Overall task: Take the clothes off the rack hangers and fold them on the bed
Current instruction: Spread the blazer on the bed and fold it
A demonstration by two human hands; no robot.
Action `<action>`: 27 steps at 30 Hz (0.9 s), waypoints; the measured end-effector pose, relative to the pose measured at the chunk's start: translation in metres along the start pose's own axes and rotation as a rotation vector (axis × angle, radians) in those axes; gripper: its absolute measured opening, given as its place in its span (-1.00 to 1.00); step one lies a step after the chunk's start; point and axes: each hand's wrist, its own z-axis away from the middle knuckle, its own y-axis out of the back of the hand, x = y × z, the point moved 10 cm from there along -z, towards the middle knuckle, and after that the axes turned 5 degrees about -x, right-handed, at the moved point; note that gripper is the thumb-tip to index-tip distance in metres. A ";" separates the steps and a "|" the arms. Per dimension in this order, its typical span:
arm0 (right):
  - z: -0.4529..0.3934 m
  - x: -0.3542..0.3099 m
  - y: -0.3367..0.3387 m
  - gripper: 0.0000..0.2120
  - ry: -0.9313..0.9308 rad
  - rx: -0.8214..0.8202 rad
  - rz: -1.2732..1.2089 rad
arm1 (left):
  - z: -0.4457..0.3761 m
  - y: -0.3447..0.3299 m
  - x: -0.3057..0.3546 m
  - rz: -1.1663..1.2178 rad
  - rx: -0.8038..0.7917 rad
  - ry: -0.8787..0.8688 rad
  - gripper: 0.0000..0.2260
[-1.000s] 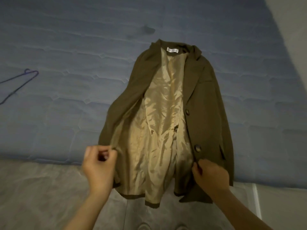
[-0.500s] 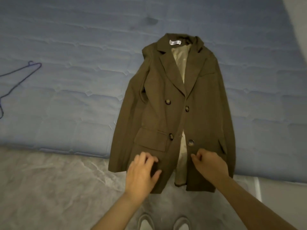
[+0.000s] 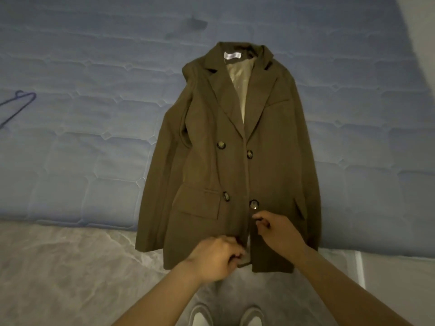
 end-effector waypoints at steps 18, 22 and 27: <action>-0.050 -0.076 0.208 -0.70 0.069 0.257 0.078 | -0.029 0.263 -0.054 0.027 0.634 0.462 -0.76; -0.103 -0.086 0.244 -0.72 0.011 0.336 0.110 | -0.042 0.311 -0.113 0.110 0.745 0.538 -0.77; -0.153 -0.043 0.283 -0.73 -0.217 0.427 0.085 | -0.048 0.332 -0.200 0.276 0.781 0.673 -0.73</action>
